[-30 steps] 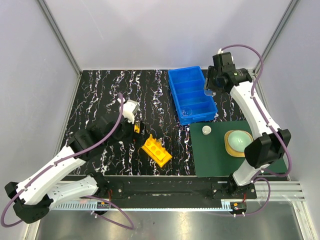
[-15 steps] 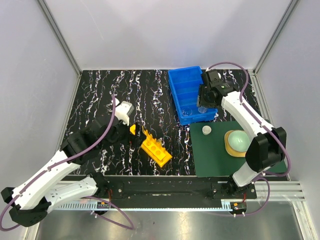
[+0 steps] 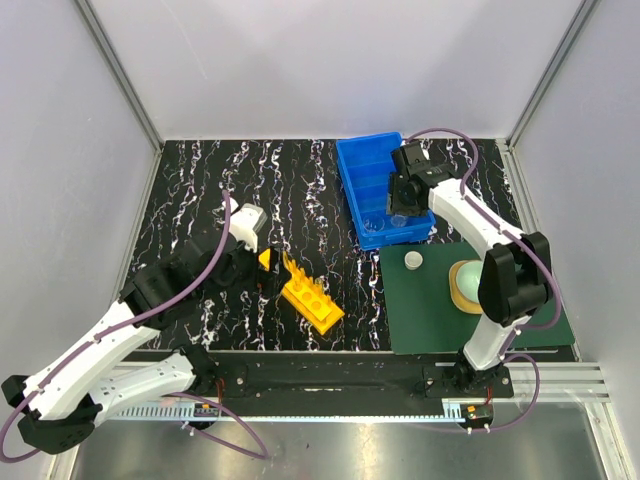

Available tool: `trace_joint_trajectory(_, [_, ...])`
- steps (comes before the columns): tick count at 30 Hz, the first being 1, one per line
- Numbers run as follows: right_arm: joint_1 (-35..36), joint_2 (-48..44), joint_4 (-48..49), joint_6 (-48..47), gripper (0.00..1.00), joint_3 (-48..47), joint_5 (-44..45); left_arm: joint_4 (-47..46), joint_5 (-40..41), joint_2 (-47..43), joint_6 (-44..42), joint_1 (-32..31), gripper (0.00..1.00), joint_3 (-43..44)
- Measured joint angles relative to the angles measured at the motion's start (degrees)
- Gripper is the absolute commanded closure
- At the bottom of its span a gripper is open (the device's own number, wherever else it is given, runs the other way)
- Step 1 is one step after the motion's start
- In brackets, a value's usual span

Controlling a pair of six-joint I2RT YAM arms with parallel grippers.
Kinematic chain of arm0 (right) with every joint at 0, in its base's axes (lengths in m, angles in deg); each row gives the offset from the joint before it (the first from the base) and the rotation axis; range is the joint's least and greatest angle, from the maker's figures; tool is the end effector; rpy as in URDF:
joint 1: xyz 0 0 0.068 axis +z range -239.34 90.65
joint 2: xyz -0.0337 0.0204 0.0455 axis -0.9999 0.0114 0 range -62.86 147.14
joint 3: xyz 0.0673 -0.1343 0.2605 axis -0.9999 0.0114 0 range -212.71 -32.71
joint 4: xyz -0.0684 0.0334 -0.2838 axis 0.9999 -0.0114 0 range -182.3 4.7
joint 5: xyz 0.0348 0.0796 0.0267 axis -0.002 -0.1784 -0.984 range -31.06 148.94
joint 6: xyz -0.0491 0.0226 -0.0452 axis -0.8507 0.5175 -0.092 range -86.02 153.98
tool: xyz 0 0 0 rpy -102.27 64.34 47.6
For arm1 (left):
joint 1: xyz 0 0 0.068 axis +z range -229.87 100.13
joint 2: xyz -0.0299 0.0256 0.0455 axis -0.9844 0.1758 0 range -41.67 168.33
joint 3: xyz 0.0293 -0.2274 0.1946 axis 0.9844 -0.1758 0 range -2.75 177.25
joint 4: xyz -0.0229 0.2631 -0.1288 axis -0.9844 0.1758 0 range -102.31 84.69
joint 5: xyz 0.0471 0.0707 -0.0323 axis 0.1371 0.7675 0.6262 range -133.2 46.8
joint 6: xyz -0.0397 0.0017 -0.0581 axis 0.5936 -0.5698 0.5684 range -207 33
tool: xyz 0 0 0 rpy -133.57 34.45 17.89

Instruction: Organize the chemistry lab equipment

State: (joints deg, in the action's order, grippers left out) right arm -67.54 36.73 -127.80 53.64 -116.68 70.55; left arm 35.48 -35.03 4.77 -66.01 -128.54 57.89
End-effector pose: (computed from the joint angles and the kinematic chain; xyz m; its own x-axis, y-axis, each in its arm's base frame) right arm 0.3968 0.1463 0.2740 -0.8316 0.0222 -0.5549 0.0156 0.9997 0.0167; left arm 0.1271 -0.1322 0.3798 -0.5794 0.1217 -0.8059 0.4900 0.8421 -0.2251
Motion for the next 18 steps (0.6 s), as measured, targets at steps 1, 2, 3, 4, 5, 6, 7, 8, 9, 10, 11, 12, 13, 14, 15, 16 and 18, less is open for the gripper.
trace_joint_trajectory(1, [0.0, 0.5, 0.5, -0.2, 0.99, 0.0, 0.3, 0.0, 0.0, 0.0, 0.0, 0.0, 0.01, 0.0])
trace_joint_trajectory(2, [0.0, 0.7, 0.8, -0.4, 0.99, 0.0, 0.5, 0.0, 0.0, 0.0, 0.0, 0.0, 0.01, 0.0])
trace_joint_trajectory(3, [0.0, 0.9, 0.9, -0.5, 0.99, 0.0, 0.7, 0.0, 0.0, 0.0, 0.0, 0.0, 0.01, 0.0])
trace_joint_trajectory(4, [0.0, 1.0, 0.9, -0.7, 0.99, 0.0, 0.9, 0.0, 0.0, 0.0, 0.0, 0.0, 0.01, 0.0])
trace_joint_trajectory(5, [0.0, 1.1, 0.9, -0.8, 0.99, 0.0, 1.0, 0.0, 0.0, 0.1, 0.0, 0.0, 0.01, 0.0])
trace_joint_trajectory(6, [0.0, 1.2, 1.0, -1.0, 0.99, 0.0, 1.1, 0.0, 0.0, 0.2, 0.0, 0.0, 0.01, 0.0])
trace_joint_trajectory(7, [0.0, 1.4, 1.2, -1.2, 0.99, 0.0, 1.2, 0.0, 0.0, 0.2, 0.0, 0.0, 0.01, 0.0])
trace_joint_trajectory(8, [0.0, 1.6, 1.3, -1.3, 0.99, 0.0, 1.4, 0.0, 0.0, 0.2, 0.0, 0.0, 0.01, 0.0])
trace_joint_trajectory(9, [0.0, 1.9, 1.5, -1.5, 0.99, 0.0, 1.4, 0.0, 0.0, 0.2, 0.0, 0.0, 0.01, 0.0])
trace_joint_trajectory(10, [0.0, 2.1, 1.7, -1.6, 0.99, 0.0, 1.4, 0.0, 0.0, 0.2, 0.0, 0.0, 0.01, 0.0])
trace_joint_trajectory(11, [0.0, 2.5, 2.0, -1.7, 0.99, 0.0, 1.4, 0.0, 0.1, 0.2, 0.0, 0.0, 0.01, 0.0])
trace_joint_trajectory(12, [0.0, 3.0, 2.4, -1.8, 0.99, 0.2, 1.4, 0.0, 0.0, 0.2, 0.0, 0.0, 0.01, 0.0])
trace_joint_trajectory(13, [0.0, 3.3, 2.8, -1.9, 1.0, 0.4, 1.4, 0.0, 0.1, 0.2, 0.0, 0.0, 0.01, 0.0])
trace_joint_trajectory(14, [0.0, 3.5, 3.2, -1.9, 1.0, 0.8, 1.4, 0.0, 0.1, 0.2, 0.0, 0.0, 0.01, 0.0])
trace_joint_trajectory(15, [0.0, 3.7, 3.4, -1.9, 0.99, 1.1, 1.4, 0.0, 0.1, 0.2, 0.0, 0.0, 0.01, 0.0])
trace_joint_trajectory(16, [0.0, 3.9, 3.7, -1.9, 1.0, 1.6, 1.4, 0.0, 0.1, 0.3, 0.0, 0.0, 0.01, 0.0])
trace_joint_trajectory(18, [0.0, 4.6, 4.0, -1.9, 1.0, 2.0, 1.4, 0.0, 0.1, 0.4, 0.0, 0.0, 0.01, 0.0])
